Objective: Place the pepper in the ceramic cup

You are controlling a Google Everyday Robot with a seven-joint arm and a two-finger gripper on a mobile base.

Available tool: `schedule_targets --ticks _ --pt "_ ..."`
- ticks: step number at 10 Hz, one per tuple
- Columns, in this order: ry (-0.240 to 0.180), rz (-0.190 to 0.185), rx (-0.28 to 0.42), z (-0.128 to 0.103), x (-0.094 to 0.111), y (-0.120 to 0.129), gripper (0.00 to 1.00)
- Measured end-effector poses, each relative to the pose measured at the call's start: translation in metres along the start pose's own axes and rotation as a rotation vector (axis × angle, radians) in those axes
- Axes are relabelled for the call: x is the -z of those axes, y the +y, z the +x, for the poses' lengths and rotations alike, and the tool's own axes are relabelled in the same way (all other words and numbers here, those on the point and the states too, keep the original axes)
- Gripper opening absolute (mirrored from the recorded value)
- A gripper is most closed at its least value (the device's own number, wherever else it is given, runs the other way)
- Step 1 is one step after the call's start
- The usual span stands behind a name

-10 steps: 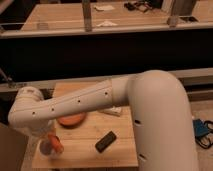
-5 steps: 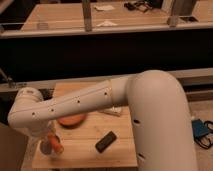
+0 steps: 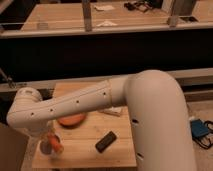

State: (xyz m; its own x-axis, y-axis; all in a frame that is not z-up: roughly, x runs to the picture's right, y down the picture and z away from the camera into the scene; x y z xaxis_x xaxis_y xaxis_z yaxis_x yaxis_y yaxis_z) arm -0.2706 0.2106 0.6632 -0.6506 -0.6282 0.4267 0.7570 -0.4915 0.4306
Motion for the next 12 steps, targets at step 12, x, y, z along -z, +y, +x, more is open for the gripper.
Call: schedule_targets --ticks 12 --pt "0.001 -0.006 0.062 0.014 0.007 -0.004 0.04"
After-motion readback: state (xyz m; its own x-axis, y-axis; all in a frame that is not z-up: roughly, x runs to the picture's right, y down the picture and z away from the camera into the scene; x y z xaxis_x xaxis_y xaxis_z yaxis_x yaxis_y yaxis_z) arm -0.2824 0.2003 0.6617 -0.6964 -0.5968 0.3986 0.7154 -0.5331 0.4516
